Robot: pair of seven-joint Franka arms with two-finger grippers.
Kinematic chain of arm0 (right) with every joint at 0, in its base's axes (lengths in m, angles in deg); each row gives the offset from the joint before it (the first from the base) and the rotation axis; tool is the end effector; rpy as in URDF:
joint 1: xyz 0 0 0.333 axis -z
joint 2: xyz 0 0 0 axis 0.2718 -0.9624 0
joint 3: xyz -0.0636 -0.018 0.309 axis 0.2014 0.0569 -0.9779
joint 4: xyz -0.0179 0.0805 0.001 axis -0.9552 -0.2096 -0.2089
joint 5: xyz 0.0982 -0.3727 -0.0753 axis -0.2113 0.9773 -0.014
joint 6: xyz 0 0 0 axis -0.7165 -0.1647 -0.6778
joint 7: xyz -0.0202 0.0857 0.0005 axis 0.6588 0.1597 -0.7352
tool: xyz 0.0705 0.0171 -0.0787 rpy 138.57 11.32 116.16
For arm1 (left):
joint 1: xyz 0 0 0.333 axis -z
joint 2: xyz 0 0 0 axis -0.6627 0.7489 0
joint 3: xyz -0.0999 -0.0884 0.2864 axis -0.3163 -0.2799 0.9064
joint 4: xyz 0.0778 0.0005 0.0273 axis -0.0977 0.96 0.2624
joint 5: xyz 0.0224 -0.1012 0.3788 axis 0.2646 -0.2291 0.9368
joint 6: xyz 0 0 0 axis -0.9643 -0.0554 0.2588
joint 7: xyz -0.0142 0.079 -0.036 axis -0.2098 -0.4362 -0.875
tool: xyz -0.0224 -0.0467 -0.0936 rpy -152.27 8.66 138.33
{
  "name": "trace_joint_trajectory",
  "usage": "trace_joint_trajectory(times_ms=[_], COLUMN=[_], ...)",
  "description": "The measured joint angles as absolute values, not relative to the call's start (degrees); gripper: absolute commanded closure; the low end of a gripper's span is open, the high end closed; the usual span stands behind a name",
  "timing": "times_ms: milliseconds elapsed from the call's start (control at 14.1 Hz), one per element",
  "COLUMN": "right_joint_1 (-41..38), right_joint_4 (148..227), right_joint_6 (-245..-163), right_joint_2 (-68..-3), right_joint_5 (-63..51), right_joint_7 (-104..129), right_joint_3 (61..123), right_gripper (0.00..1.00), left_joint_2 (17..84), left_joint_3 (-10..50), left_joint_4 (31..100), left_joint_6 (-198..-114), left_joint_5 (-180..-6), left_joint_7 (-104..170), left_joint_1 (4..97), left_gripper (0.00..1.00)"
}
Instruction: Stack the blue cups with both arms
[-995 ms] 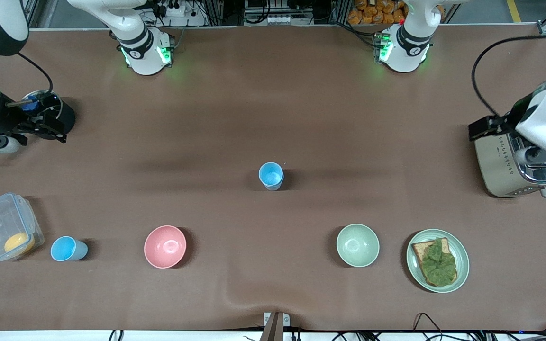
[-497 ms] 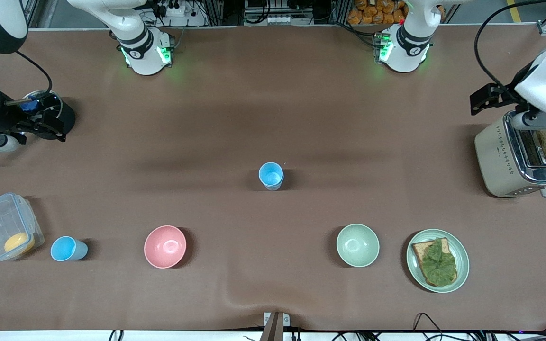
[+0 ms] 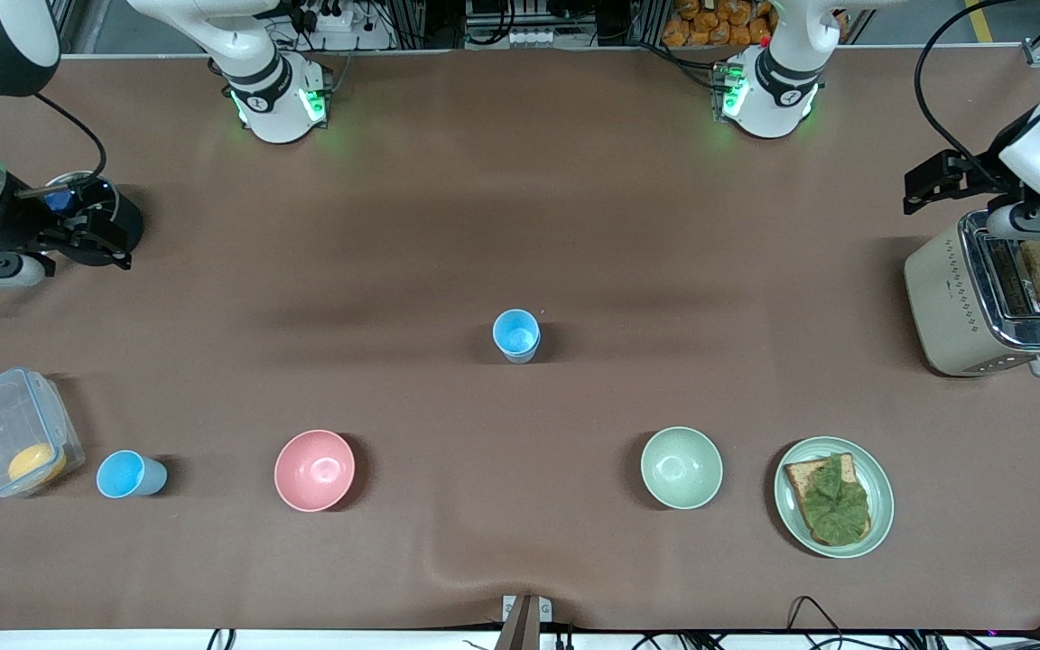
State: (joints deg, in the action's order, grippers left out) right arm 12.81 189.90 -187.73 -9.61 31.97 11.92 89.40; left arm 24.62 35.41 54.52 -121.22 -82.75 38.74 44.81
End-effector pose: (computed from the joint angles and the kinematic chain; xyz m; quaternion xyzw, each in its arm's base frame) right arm 0.5496 -0.0002 0.5674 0.9986 0.0512 0.0023 0.0107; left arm 0.5346 -0.0569 0.6290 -0.9975 0.0470 0.0522 0.0121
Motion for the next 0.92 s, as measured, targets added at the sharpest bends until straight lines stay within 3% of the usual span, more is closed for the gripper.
trace_joint_trajectory(times_ms=[924], right_joint_1=[12.8], right_joint_4=[189.7], right_joint_6=[-187.4], right_joint_2=[-9.6], right_joint_5=[32.0], right_joint_7=[11.9], right_joint_3=[89.4], right_gripper=[0.00], left_joint_2=[25.0], left_joint_3=[35.3], left_joint_4=[53.4], left_joint_6=[-121.5], left_joint_5=[-82.8], left_joint_7=[37.4], left_joint_1=[45.9], left_gripper=[0.00])
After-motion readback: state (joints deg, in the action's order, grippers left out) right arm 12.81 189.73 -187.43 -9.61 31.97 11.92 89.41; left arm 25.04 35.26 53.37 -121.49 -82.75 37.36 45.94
